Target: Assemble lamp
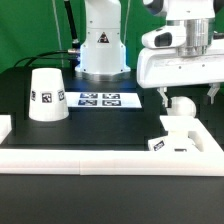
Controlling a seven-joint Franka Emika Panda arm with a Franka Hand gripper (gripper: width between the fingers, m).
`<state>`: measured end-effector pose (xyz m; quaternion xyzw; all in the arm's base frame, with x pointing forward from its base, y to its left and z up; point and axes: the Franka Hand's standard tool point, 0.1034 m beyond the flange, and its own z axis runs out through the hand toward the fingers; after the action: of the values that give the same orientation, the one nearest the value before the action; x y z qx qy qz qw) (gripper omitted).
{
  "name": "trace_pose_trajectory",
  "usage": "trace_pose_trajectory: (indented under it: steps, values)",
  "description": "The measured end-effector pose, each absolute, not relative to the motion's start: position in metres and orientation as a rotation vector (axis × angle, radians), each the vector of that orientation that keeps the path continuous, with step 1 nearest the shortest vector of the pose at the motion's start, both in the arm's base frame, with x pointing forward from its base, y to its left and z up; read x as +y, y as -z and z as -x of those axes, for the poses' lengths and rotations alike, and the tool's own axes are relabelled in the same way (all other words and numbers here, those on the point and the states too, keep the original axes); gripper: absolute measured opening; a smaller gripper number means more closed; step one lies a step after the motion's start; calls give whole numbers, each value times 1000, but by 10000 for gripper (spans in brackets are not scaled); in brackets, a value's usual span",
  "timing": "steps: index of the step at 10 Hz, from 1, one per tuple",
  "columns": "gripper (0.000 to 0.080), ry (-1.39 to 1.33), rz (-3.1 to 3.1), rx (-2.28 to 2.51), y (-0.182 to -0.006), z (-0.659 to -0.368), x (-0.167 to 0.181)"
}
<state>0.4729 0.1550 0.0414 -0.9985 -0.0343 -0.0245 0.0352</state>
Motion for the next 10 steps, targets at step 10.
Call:
trace_pose_trajectory:
  steps: [10]
  values:
    - [699,-668,3057,-119,-38,-466,151]
